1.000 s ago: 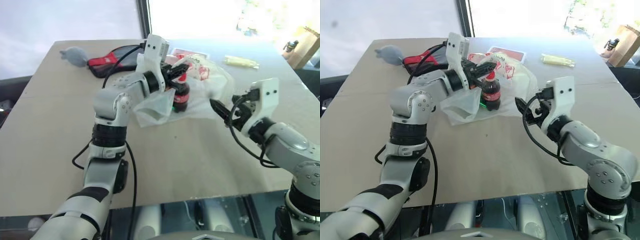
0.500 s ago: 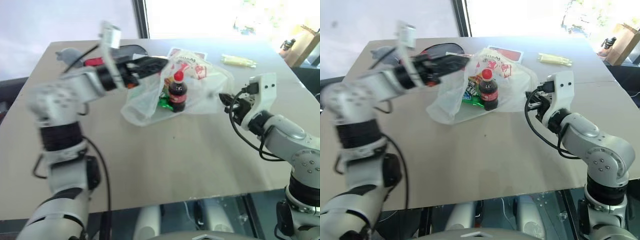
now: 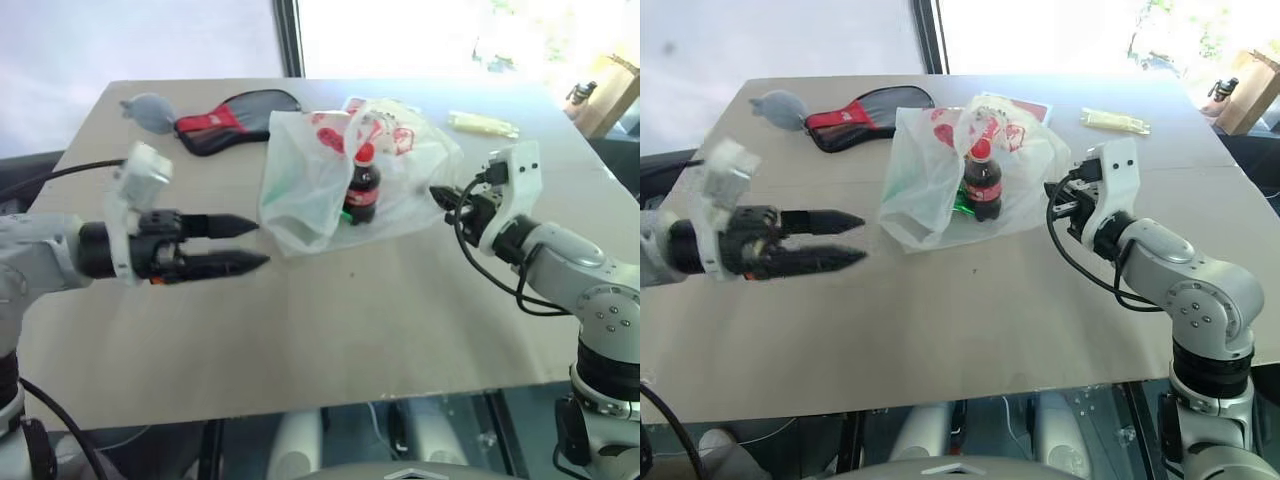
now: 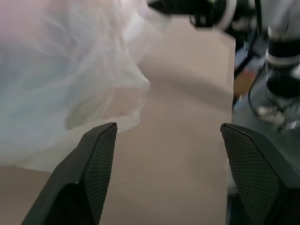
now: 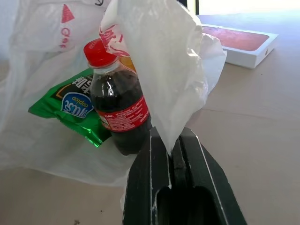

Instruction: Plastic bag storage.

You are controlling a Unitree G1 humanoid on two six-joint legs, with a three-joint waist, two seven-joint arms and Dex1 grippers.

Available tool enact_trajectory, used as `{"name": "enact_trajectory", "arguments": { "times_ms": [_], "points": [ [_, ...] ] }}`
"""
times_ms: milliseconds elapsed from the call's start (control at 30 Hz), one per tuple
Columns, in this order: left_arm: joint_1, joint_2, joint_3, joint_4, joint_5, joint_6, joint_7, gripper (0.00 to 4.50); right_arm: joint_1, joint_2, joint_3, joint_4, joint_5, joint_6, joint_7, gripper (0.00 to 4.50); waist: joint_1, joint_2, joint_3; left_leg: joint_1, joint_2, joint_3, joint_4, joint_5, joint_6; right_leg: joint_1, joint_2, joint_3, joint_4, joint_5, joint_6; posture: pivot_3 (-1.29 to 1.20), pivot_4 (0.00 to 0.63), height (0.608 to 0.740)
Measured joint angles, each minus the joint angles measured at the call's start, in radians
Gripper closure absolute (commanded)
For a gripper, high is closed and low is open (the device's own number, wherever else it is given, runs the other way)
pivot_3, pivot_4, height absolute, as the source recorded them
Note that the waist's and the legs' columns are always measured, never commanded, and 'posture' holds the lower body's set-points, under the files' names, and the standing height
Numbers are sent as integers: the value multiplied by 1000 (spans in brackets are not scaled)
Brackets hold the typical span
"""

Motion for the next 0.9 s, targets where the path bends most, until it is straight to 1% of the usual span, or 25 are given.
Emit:
{"name": "enact_trajectory", "arguments": {
  "times_ms": [100,167,267,300,367,400,433,467,500,533,600,667,700,733,800,900],
  "points": [
    [-31,-15,-86,-38,56,-88,20,818,0,-1,-1,-1,-1,2,4,4500,0,0,0,0,1,-1,0,0,0,0,2,0,0,0,0,0,150,740],
    [-63,-18,-184,-41,172,-201,34,818,1,-1,-2,-4,-2,4,3,4500,0,0,0,0,0,0,0,0,0,0,2,0,0,0,0,0,150,740],
    [-145,-62,-321,3,287,-284,66,818,3,3,-4,-10,-4,6,-12,4500,1,0,0,-1,0,0,1,0,0,0,2,0,0,0,0,0,150,740],
    [-156,-68,-343,10,304,-294,70,818,3,3,-3,-12,-4,6,-14,4500,0,0,0,-1,0,0,1,0,0,-1,2,0,0,0,0,0,150,740],
    [-203,-83,-440,44,395,-343,71,818,5,5,-5,-27,-3,8,-25,4500,0,0,0,-1,0,0,0,0,0,-1,2,1,0,0,0,0,150,740],
    [-207,-85,-460,52,415,-356,71,818,5,6,-5,-29,-3,8,-29,4500,0,0,0,-1,0,0,0,0,0,-1,2,1,0,0,0,0,150,740],
    [-223,-97,-506,71,457,-385,65,818,7,6,-6,-35,-3,10,-35,4500,0,0,0,-1,0,0,0,0,0,-1,2,1,0,0,0,0,150,740],
    [-233,-117,-546,87,489,-406,63,1210,8,8,-7,-38,-2,10,-40,4500,0,0,0,-1,0,0,0,0,0,-1,2,0,0,0,0,0,150,740],
    [-247,-147,-593,109,526,-426,63,1376,8,10,-8,-43,-2,12,-46,4500,0,0,0,-1,0,0,0,0,0,-1,2,1,0,0,0,0,150,740],
    [-252,-161,-616,121,548,-439,63,1741,8,12,-8,-46,-1,14,-50,4500,0,0,0,-2,0,0,0,0,0,-1,2,0,0,0,0,0,150,740],
    [-265,-186,-672,158,605,-487,57,2663,8,13,-8,-47,1,18,-56,4500,0,0,0,-2,0,0,0,0,0,-1,2,1,0,0,0,0,150,740],
    [-268,-200,-704,182,651,-539,38,3759,8,12,-9,-46,1,19,-58,4500,-2,0,0,-2,0,0,0,0,0,-1,2,1,0,0,0,0,150,740],
    [-268,-209,-705,192,659,-555,28,4214,8,11,-9,-46,1,20,-58,4500,-2,0,0,-2,0,0,0,0,0,-1,2,0,0,0,0,0,150,740],
    [-268,-212,-704,196,661,-559,25,4487,8,10,-9,-46,1,20,-57,4500,-2,0,0,-2,0,0,0,0,0,-1,2,0,0,0,0,0,150,740],
    [-268,-229,-686,210,645,-549,19,4487,7,3,-10,-45,0,19,-52,4500,-1,0,0,-2,0,0,1,0,0,-1,2,0,0,0,0,0,150,740],
    [-303,-322,-552,240,474,-393,48,4487,-41,3,-38,-5,15,13,-33,4500,-2,0,1,-4,0,-3,5,0,0,-1,2,-2,1,0,1,0,150,740]
  ]
}}
